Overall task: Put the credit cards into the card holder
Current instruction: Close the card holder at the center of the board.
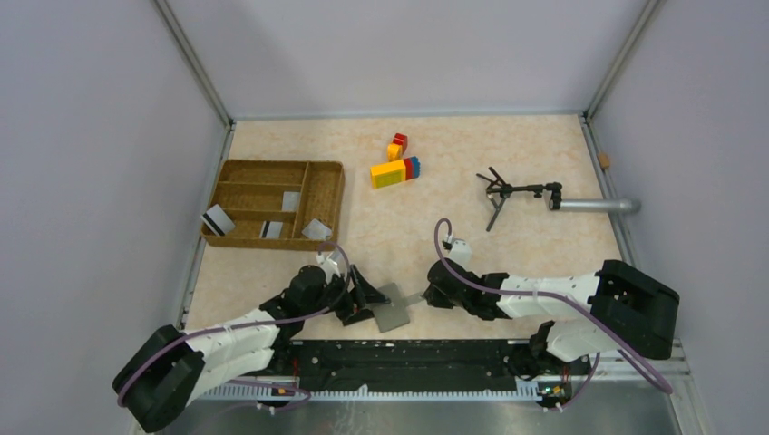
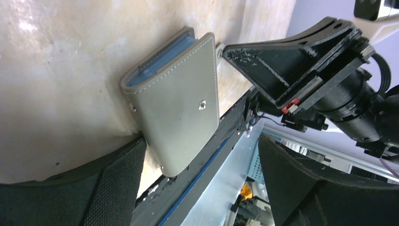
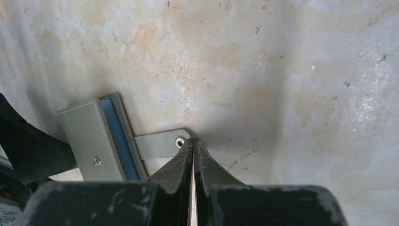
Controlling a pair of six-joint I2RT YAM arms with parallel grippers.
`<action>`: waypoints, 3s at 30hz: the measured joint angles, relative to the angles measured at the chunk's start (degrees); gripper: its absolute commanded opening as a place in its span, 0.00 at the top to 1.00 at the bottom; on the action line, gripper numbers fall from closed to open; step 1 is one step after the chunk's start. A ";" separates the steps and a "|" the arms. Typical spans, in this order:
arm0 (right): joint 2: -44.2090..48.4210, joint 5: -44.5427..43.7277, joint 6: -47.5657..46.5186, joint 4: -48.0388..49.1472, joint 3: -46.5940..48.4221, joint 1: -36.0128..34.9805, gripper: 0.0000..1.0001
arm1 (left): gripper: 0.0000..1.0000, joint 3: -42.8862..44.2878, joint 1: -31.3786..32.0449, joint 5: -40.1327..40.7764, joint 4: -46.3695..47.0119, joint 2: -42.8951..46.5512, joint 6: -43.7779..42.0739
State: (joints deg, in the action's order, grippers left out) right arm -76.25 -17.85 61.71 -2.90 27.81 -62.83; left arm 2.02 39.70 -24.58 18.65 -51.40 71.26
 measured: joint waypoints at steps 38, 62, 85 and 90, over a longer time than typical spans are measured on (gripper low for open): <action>2.29 0.55 -1.14 -0.92 -0.13 0.02 1.00 | 0.98 0.31 1.70 10.08 8.98 -6.45 -3.10; 3.39 1.75 -3.58 0.70 -1.86 0.02 0.81 | 1.00 9.46 3.50 12.41 -5.20 -7.32 -11.32; 2.75 1.73 -3.37 5.46 -1.86 0.39 0.89 | 1.00 10.25 3.58 12.35 -6.27 -7.74 -11.69; 3.34 1.60 -3.15 5.46 -1.88 0.39 0.99 | 1.00 10.32 3.58 12.33 -6.40 -7.76 -11.85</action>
State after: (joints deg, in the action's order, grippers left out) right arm -72.90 -16.25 58.57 2.57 25.93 -62.43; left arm 12.34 43.29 -12.25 12.25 -59.16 59.42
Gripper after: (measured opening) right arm 0.062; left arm 0.100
